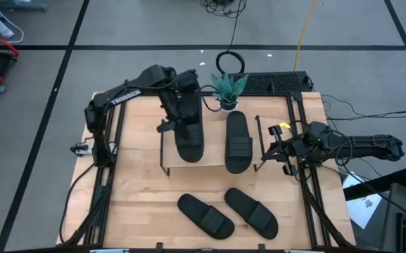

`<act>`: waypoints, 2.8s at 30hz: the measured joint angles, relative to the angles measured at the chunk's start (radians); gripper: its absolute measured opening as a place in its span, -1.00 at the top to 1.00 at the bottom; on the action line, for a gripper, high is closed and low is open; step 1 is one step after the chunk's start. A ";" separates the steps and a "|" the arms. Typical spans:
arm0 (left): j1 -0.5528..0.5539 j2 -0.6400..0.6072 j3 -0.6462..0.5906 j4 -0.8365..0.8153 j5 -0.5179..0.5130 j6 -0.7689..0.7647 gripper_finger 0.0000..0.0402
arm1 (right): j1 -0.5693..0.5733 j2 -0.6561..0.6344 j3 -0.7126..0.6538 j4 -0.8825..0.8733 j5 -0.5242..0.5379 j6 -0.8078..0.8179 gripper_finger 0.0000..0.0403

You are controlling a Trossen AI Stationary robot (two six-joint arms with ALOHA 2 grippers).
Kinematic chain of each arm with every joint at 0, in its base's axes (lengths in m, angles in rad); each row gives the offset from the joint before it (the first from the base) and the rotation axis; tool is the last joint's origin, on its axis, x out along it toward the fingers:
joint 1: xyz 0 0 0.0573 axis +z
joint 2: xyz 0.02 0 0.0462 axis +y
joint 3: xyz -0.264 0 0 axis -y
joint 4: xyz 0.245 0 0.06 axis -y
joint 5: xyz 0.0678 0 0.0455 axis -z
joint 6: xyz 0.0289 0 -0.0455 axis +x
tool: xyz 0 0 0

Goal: Pick and place slides into the shelf
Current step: Put the black slide on the shelf

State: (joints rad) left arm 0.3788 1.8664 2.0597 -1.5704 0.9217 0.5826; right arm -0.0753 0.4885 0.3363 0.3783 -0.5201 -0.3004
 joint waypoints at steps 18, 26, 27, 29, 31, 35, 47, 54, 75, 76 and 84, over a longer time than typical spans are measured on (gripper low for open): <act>-0.042 0.083 0.001 0.000 0.020 -0.141 1.00 | 0.000 0.004 0.000 0.014 0.000 0.000 1.00; -0.058 0.146 0.001 0.018 0.023 -0.176 1.00 | -0.001 0.004 0.000 0.014 0.000 0.000 1.00; -0.057 0.153 0.001 0.023 0.023 -0.182 1.00 | -0.001 0.004 0.000 0.014 0.000 0.000 1.00; -0.057 0.166 0.001 0.029 0.023 -0.201 1.00 | -0.001 0.004 0.000 0.014 0.000 0.000 1.00; -0.056 0.170 0.000 0.028 0.022 -0.212 1.00 | -0.001 0.004 0.000 0.014 0.000 0.000 1.00; -0.055 0.170 0.000 0.036 0.023 -0.252 1.00 | -0.001 0.004 0.000 0.014 -0.001 0.000 1.00; -0.064 0.170 -0.050 0.133 0.035 -0.278 1.00 | -0.001 0.004 0.000 0.014 -0.001 0.004 1.00; -0.057 0.170 -0.098 0.133 0.018 -0.271 1.00 | -0.001 0.004 0.000 0.021 -0.001 0.004 1.00; -0.043 0.168 -0.176 0.191 -0.028 -0.233 0.96 | -0.001 0.003 0.000 0.029 -0.004 0.004 1.00; -0.043 0.167 -0.176 0.194 -0.035 -0.225 0.94 | -0.001 0.003 0.000 0.029 -0.005 0.005 1.00; -0.043 0.168 -0.177 0.205 -0.063 -0.227 0.59 | -0.001 0.003 0.000 0.035 -0.005 0.027 1.00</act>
State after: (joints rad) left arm 0.3359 2.0342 1.8830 -1.3655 0.8585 0.3557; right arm -0.0761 0.4919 0.3363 0.4136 -0.5251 -0.2737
